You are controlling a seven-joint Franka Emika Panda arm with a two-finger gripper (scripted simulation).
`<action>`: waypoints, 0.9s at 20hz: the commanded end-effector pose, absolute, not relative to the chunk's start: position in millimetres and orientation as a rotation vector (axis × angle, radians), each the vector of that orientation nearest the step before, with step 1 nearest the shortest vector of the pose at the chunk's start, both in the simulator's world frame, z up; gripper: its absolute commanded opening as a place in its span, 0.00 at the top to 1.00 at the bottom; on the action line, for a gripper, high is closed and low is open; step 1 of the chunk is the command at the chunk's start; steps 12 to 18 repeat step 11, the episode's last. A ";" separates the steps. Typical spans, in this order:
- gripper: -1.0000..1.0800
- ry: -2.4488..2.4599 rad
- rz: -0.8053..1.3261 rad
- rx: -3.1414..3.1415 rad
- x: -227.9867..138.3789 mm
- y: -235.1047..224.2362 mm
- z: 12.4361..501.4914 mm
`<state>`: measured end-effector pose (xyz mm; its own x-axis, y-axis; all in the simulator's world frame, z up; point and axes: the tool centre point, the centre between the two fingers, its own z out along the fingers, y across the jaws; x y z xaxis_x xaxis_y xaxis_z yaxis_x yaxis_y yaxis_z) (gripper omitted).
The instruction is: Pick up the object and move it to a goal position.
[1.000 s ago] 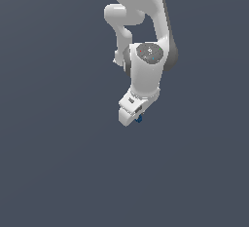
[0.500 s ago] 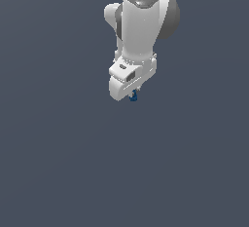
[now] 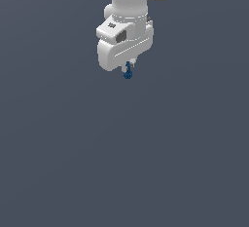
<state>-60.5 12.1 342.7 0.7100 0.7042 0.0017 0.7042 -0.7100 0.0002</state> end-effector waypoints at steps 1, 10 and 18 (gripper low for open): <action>1.00 -1.196 -0.001 -2.904 -66.6 7.6 359.3; 1.00 -1.196 0.000 -2.905 -73.8 -0.3 386.3; 1.00 -1.195 0.000 -2.905 -73.8 -0.3 386.5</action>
